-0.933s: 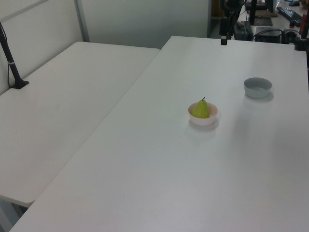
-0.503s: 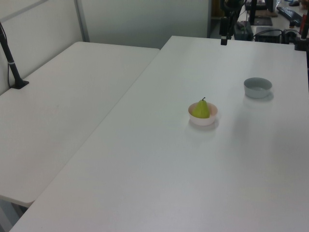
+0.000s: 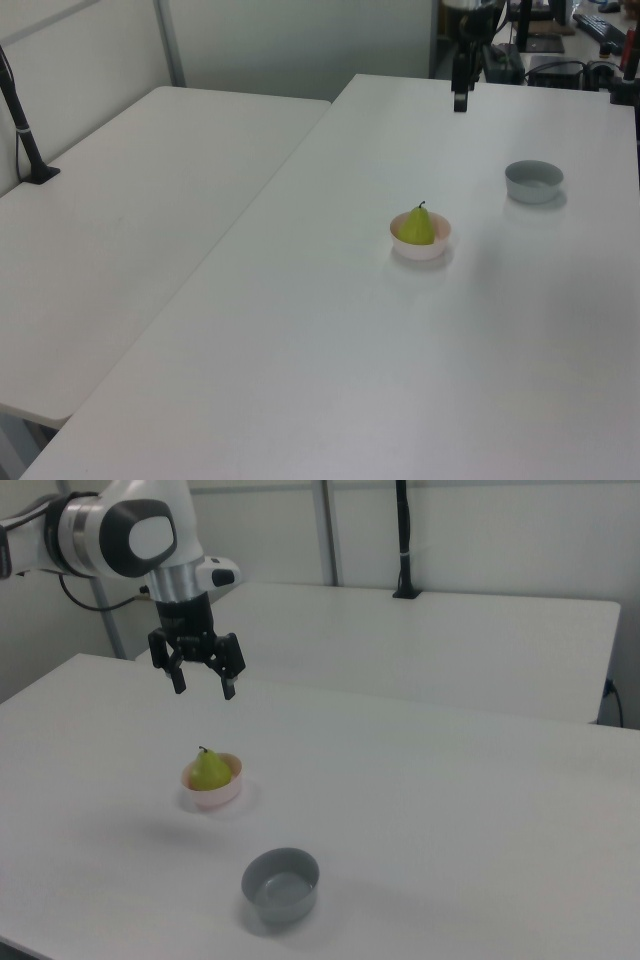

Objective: Pick up a pear from the bowl
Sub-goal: 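Move the open gripper over the pear in the pink bowl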

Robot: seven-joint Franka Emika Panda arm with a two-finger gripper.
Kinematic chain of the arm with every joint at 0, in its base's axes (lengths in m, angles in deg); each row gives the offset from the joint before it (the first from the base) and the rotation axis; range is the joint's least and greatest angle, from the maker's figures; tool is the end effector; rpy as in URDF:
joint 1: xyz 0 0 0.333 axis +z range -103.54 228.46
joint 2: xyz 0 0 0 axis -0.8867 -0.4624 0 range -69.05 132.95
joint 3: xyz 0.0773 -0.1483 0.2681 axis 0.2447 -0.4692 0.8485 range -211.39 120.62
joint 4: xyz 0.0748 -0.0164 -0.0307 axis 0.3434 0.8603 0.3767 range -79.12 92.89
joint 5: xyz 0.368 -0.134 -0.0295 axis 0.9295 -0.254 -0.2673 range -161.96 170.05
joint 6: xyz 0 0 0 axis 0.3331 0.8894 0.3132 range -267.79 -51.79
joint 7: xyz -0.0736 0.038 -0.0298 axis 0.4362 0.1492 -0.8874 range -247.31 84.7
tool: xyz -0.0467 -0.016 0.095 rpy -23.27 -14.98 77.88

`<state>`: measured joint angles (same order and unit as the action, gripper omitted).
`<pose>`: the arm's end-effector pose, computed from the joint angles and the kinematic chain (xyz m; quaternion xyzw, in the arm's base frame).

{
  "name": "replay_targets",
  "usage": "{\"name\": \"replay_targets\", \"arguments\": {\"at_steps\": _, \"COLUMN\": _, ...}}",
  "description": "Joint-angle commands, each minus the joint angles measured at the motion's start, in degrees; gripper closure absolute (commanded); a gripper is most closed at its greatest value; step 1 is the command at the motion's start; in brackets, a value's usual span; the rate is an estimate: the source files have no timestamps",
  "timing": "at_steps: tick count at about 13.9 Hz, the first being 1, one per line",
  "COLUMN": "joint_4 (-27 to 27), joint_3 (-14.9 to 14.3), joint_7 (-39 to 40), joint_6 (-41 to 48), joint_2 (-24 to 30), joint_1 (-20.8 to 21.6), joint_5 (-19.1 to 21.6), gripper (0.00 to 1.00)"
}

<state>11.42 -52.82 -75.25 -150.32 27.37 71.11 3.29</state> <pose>0.5844 0.0136 0.5529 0.9978 0.0645 -0.0140 0.0111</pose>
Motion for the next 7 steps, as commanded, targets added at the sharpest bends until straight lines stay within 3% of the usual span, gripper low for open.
{"name": "replay_targets", "arguments": {"at_steps": 1, "joint_4": 2.23, "joint_3": -0.22, "joint_7": 4.05, "joint_6": -3.97, "joint_2": -2.79, "joint_1": 2.51, "joint_5": 0.31, "gripper": 0.0}}
{"name": "replay_targets", "arguments": {"at_steps": 7, "joint_4": 6.1, "joint_3": -0.13, "joint_7": 4.23, "joint_6": -14.87, "joint_2": -9.56, "joint_1": 6.56, "joint_5": 0.75, "gripper": 0.0}}
